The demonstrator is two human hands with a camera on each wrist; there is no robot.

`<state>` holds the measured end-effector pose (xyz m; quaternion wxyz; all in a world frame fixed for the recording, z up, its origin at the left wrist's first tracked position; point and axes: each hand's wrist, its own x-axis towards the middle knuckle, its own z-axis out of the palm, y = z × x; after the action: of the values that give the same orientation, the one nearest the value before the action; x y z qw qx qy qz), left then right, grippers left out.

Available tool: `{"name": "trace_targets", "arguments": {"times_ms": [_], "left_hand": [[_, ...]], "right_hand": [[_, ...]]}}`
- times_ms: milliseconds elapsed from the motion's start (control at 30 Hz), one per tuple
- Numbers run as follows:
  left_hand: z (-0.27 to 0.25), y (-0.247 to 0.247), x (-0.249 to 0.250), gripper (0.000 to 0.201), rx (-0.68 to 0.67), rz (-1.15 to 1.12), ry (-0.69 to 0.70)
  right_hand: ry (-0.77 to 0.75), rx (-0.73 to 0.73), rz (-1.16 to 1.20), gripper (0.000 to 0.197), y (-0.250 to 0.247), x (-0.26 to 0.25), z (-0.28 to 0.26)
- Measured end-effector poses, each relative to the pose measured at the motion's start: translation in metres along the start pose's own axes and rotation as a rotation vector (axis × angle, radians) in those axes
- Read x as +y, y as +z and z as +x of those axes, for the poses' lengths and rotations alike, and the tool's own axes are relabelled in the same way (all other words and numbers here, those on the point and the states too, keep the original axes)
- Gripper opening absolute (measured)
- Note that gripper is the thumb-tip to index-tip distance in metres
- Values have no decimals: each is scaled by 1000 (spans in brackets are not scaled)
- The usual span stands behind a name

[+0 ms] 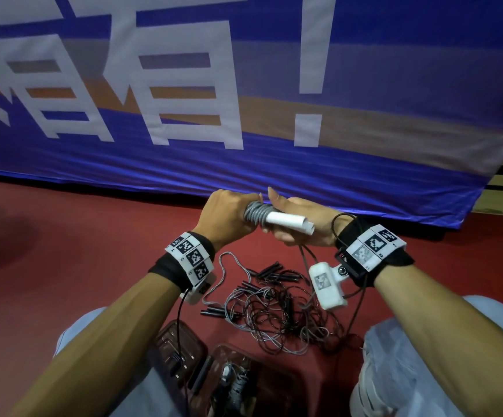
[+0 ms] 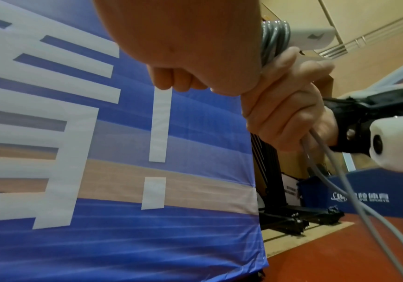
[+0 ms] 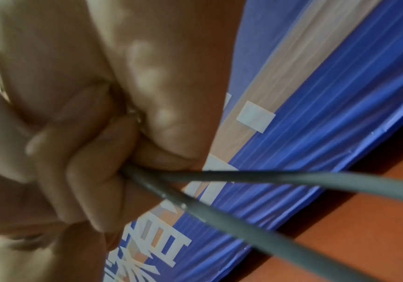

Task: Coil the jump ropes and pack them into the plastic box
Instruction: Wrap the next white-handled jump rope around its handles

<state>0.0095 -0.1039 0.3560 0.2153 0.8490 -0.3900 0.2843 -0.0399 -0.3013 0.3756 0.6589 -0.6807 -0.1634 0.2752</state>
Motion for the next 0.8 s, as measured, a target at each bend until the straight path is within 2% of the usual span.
{"name": "trace_targets", "arguments": {"times_ms": [100,167,233,333,400,500,567,633,700,733,800], "left_hand": [[2,-2,1,10,32,-35,-111],[5,-3,5,16,61,-96,-209],[8,-3,7,26,68,-183,-364],[11,1,4,35,-31,-171,-573],[9,3,1,39,-123,-74,-660],[8,9,0,30,-256,98,-731],[6,16,-1,24,-363,183,-736],[3,20,-3,23,-489,236,-711],[0,22,-3,23,-635,231,-643],[-1,23,-3,22,-702,226,-590],[0,22,-1,18,-788,257,-443]], "right_hand": [[-37,-3,165,68,2,3,4],[-97,-12,300,60,6,7,10],[-134,11,441,51,11,12,19],[-103,87,544,50,19,20,31],[-42,145,510,52,22,23,36],[80,364,160,44,24,24,41],[117,450,-201,34,26,25,38],[81,486,-613,33,23,28,31],[15,503,-966,36,16,31,22],[-7,509,-1063,36,12,30,17],[-32,537,-1099,37,0,27,10]]}}
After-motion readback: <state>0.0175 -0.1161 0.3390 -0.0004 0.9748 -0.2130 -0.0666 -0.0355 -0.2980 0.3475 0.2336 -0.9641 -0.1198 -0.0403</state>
